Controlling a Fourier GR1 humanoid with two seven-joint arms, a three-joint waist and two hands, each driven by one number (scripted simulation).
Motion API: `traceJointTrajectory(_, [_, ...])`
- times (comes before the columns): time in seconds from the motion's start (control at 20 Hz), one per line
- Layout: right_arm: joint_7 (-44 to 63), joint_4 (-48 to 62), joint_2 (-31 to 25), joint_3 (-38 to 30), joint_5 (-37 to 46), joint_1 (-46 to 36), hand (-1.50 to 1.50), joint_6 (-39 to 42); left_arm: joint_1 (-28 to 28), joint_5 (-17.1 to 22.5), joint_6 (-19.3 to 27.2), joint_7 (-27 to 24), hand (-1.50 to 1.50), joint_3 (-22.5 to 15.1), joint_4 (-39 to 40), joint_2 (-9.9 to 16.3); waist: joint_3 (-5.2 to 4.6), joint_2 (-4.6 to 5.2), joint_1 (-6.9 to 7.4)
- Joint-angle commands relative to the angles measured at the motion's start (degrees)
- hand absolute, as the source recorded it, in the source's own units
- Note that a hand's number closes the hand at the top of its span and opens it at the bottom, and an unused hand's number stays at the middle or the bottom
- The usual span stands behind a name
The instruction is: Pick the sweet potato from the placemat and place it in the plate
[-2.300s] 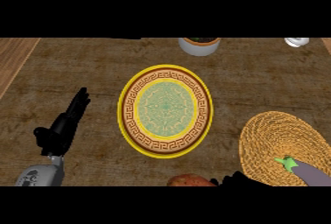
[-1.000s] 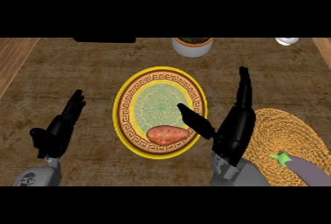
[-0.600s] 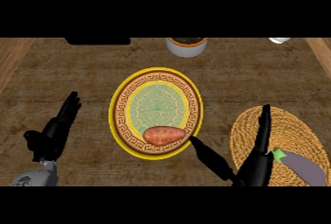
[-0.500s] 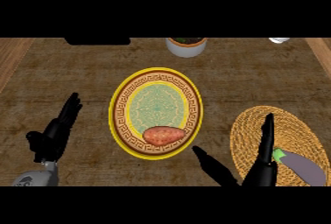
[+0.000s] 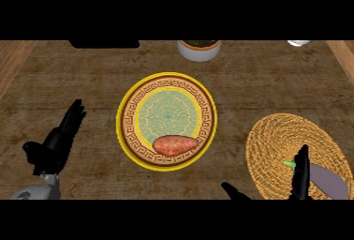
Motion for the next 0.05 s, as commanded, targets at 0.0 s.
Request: traceJointTrajectory(0.0, [-9.32, 4.43, -1.39, 3.14, -6.65, 1.34, -1.50, -10.01, 0.39, 0.82, -1.84, 0.15, 0.00, 1.86, -0.19, 1.85, 0.05, -0.01, 0.05])
